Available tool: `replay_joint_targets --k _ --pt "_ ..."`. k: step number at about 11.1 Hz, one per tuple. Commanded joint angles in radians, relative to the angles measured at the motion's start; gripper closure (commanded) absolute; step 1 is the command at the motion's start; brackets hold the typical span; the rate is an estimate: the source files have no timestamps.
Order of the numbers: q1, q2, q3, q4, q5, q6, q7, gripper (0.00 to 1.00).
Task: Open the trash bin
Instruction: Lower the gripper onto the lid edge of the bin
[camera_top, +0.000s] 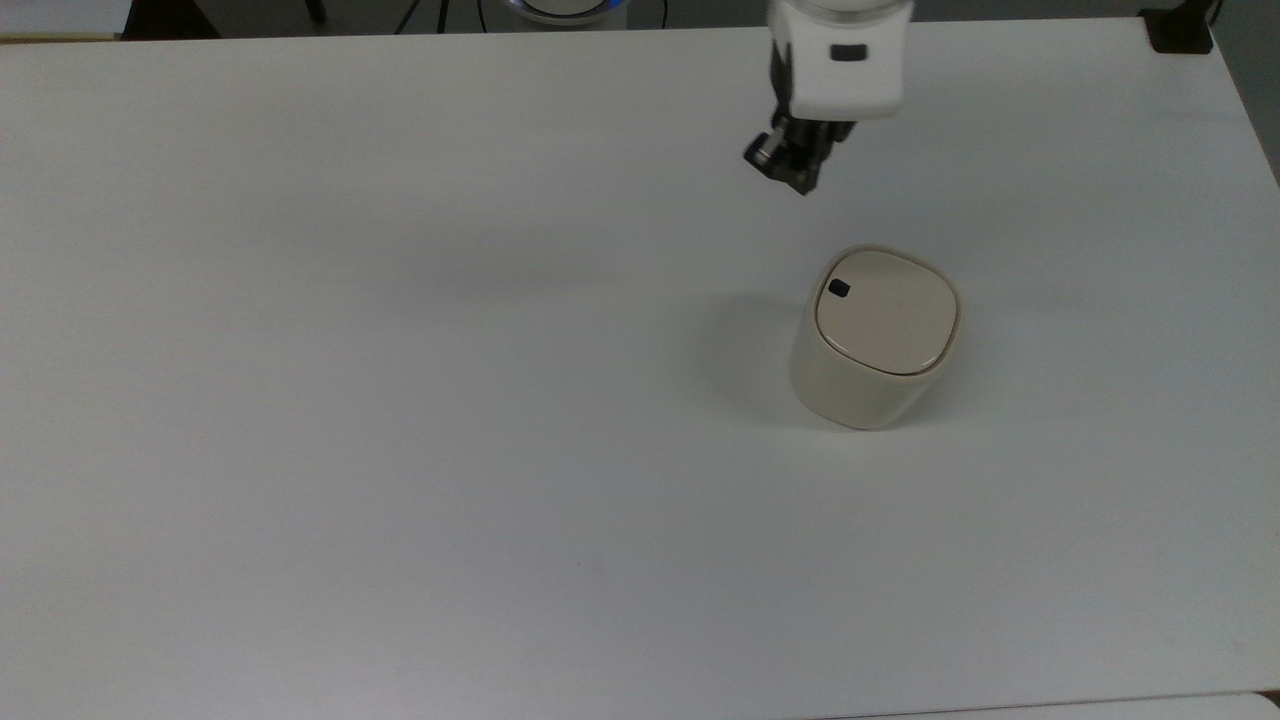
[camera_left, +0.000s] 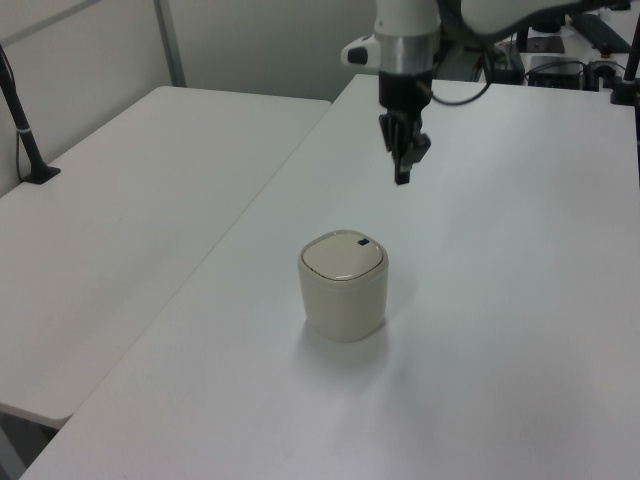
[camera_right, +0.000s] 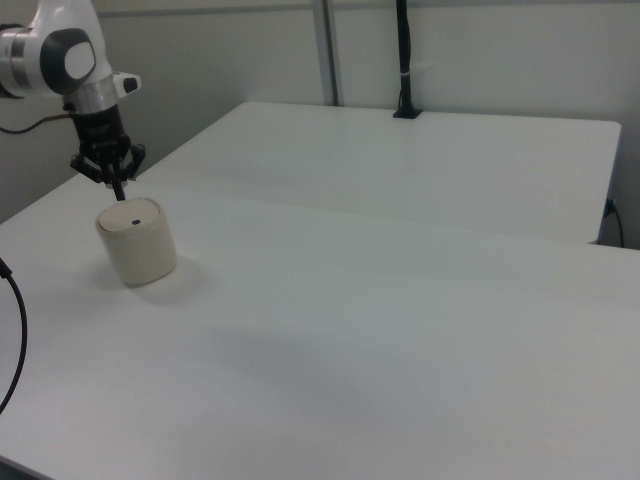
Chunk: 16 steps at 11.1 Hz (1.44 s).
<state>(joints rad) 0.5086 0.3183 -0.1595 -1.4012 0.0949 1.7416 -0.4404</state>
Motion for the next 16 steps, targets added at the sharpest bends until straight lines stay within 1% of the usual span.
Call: replay_joint_targets --k 1,3,7,8,11,16 --pt "0.045 0.044 -0.018 0.002 0.002 0.096 0.035 1.00" --pt "0.059 0.060 -0.018 0.004 0.000 0.145 0.077 1.00" --pt "0.079 0.113 -0.018 -0.002 -0.017 0.245 0.080 1.00" --pt "0.090 0.123 -0.018 -0.002 -0.023 0.249 0.081 1.00" --pt "0.088 0.174 -0.018 0.005 -0.024 0.288 0.100 1.00" --pt "0.091 0.180 -0.018 -0.001 -0.030 0.285 0.103 1.00"
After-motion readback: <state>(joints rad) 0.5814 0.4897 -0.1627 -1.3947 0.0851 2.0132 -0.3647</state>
